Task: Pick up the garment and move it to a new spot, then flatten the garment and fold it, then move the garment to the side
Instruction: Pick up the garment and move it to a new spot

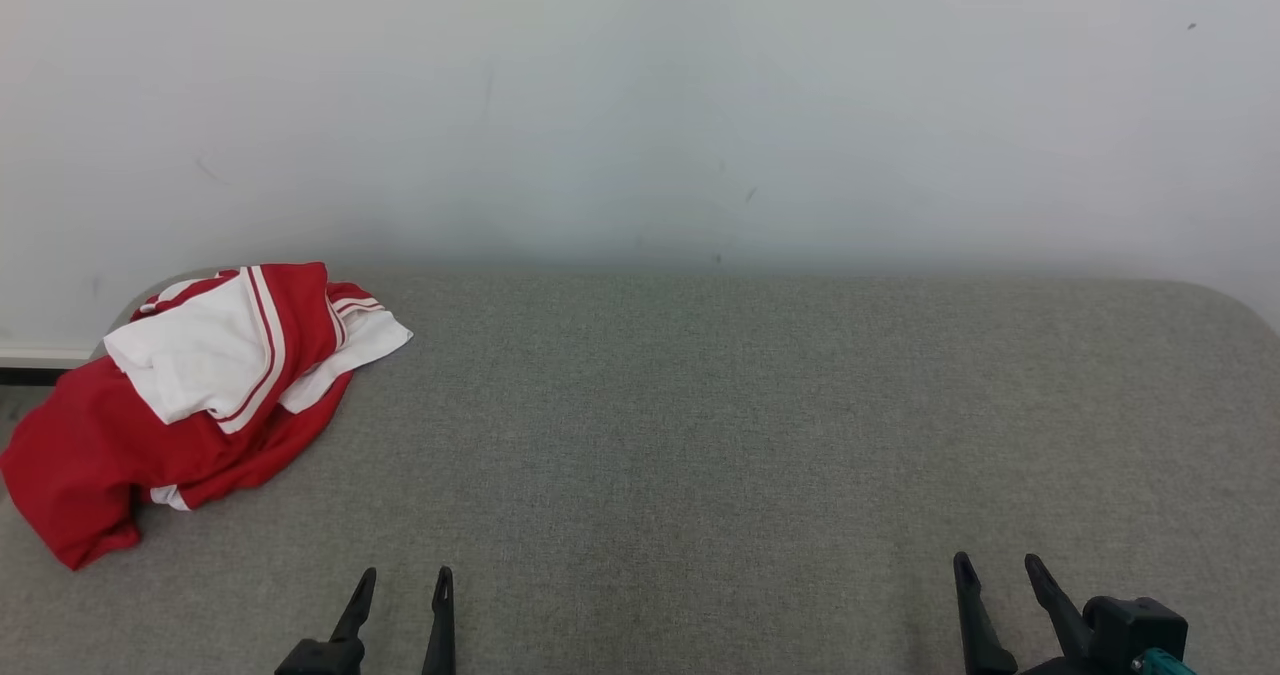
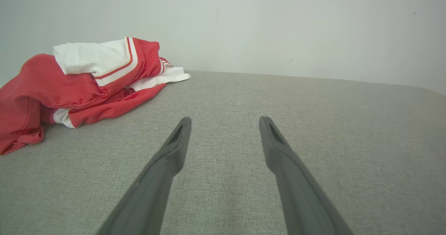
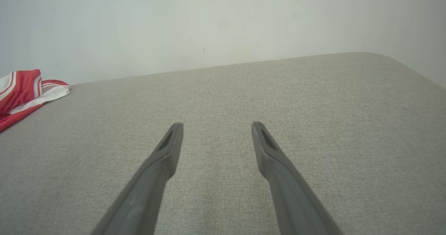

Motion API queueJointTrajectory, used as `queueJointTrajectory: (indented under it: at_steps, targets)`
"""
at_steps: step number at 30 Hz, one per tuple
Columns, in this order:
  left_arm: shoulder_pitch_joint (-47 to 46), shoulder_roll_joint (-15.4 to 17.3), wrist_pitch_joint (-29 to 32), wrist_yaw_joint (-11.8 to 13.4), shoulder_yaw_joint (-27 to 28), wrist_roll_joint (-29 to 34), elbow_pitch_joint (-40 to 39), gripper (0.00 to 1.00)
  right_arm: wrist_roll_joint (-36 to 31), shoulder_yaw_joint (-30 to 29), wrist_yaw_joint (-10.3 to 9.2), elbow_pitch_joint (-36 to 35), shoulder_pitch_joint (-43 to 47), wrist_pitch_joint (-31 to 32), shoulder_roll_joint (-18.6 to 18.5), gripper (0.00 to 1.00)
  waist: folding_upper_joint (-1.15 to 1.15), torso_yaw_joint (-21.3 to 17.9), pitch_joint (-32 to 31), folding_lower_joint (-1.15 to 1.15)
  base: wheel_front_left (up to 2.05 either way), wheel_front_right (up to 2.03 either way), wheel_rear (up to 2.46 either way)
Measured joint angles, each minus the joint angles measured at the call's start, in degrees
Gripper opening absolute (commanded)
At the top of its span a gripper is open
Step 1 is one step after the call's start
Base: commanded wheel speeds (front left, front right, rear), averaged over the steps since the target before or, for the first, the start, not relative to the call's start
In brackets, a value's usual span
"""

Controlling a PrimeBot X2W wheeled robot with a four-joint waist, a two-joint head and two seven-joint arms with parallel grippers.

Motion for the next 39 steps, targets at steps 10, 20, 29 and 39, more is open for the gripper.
queueJointTrajectory:
  at_steps: [10,20,29,39]
  targets:
    - [0.0,0.2,0.0,0.2,-0.2,-0.5,0.3,1.00,0.2,0.2,0.00,0.0,0.1,0.0,0.0,1.00,0.00,0.1,0.0,0.00,0.00,0.00,0.00]
    - [-0.7,0.6,0.0,0.9,-0.6,-0.6,0.0,1.00,0.2,-0.5,0.00,-0.5,1.2,0.2,0.0,1.00,0.00,3.5,-0.4,0.00,0.00,0.00,0.00]
    - [-0.1,2.8,0.2,2.0,0.6,-0.7,-1.1,1.00,1.7,0.8,0.00,0.9,0.9,-1.0,0.0,1.00,0.00,10.4,-0.6,0.00,0.00,0.00,0.00]
    - [2.3,4.9,1.0,3.7,2.9,-1.7,-4.2,1.00,3.5,3.7,0.00,4.5,-1.1,-3.1,0.0,1.00,0.00,20.0,-0.8,0.00,0.00,0.00,0.00]
